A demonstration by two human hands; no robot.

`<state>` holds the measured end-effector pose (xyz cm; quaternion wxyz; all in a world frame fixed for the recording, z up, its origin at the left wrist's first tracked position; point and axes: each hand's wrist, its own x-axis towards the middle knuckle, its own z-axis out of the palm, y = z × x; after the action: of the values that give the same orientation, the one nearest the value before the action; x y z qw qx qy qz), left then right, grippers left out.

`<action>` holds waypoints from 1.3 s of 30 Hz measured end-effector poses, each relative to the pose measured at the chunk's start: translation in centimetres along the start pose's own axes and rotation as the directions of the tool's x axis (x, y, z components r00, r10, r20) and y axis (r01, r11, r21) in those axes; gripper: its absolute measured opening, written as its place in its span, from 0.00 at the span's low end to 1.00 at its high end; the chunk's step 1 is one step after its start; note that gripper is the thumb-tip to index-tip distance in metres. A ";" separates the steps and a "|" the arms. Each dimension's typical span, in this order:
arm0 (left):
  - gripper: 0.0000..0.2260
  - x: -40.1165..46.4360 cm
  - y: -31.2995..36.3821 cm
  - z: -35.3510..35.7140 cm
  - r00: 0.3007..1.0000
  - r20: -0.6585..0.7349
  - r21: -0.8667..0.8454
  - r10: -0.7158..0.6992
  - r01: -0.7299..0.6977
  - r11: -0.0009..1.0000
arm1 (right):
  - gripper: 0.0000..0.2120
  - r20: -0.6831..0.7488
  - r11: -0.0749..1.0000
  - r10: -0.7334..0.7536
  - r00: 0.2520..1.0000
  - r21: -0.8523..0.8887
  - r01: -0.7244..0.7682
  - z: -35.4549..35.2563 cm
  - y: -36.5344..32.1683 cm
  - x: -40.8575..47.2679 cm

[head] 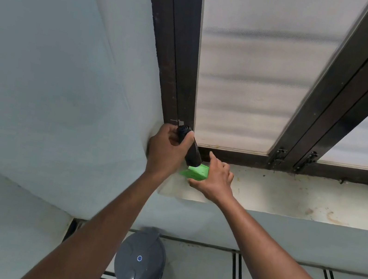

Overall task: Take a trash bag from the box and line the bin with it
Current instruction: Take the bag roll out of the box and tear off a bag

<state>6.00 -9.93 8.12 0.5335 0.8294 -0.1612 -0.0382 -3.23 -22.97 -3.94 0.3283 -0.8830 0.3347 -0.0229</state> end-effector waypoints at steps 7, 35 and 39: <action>0.20 -1.0 -0.6 0.4 0.993 0.059 0.114 -0.101 0.094 0.989 | 0.51 -0.086 0.891 -0.198 0.976 0.400 0.216 -1.7 -1.5 -4.6; 0.27 -3.1 -3.6 -0.1 0.785 0.497 -0.305 -0.369 0.557 0.773 | 0.22 0.238 0.311 0.121 0.964 0.913 -0.264 -4.9 -4.3 -8.4; 0.29 -3.4 -4.1 -0.5 0.781 0.500 -0.340 -0.375 0.575 0.744 | 0.20 0.286 0.322 0.194 0.939 0.885 -0.336 -4.3 -3.1 -8.6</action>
<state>3.80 -6.90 4.28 0.6464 0.6593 -0.0301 -0.3828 -9.22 -18.49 2.77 0.7846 -0.4791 0.3818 -0.0958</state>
